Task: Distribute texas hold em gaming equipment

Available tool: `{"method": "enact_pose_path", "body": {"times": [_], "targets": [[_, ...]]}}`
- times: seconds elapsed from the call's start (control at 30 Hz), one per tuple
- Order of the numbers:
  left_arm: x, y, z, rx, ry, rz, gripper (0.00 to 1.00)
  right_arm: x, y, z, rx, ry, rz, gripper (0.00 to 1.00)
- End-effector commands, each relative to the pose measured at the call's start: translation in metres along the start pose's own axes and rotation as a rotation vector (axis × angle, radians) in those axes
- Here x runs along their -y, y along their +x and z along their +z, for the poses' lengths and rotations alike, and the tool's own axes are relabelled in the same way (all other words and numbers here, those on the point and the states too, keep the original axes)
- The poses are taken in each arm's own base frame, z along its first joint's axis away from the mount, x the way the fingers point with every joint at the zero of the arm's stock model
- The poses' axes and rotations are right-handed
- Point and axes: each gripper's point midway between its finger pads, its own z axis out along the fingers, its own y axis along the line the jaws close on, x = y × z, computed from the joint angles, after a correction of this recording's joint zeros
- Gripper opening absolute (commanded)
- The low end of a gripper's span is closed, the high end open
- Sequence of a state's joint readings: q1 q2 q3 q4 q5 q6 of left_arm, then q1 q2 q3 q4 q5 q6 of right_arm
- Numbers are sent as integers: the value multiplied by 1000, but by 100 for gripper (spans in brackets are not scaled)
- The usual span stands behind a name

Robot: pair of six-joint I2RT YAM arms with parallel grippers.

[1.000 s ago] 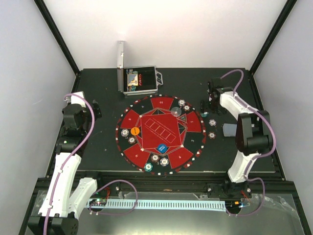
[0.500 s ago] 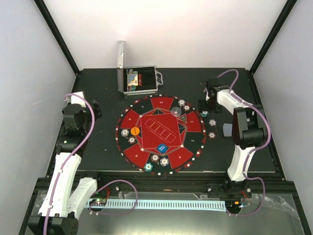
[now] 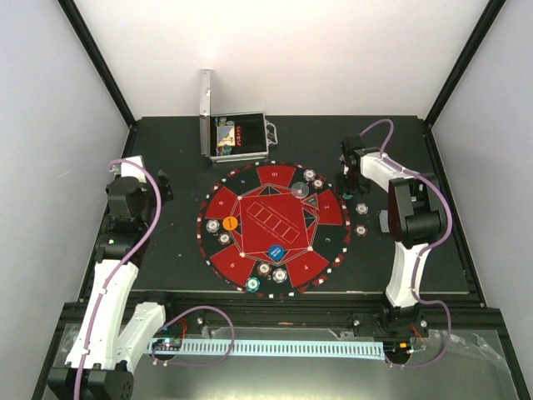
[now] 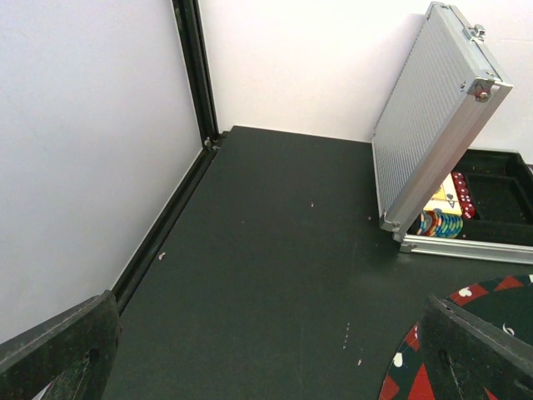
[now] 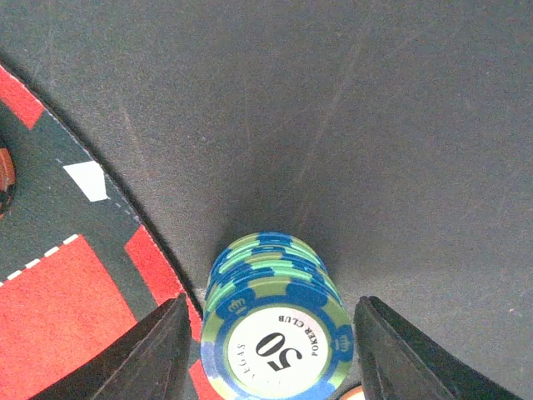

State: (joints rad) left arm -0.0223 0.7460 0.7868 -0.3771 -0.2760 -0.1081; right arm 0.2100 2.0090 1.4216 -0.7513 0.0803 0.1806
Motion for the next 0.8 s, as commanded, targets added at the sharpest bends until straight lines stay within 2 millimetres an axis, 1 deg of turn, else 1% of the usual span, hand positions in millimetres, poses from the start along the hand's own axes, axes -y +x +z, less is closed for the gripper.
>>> {"method": "enact_pose_path", "body": {"times": [0.0, 0.27, 0.4, 0.57, 0.77], "targets": [[1, -11, -5, 34, 6, -9, 99, 3, -7, -2, 16, 19, 2, 54], [1, -12, -6, 35, 5, -10, 99, 4, -5, 5, -2, 29, 3, 52], [1, -12, -6, 37, 3, -10, 99, 5, -7, 4, 2, 33, 3, 52], [1, -12, -6, 38, 4, -11, 99, 5, -7, 6, 0, 32, 3, 48], [0, -13, -7, 39, 3, -11, 99, 4, -5, 9, -10, 32, 5, 48]]}}
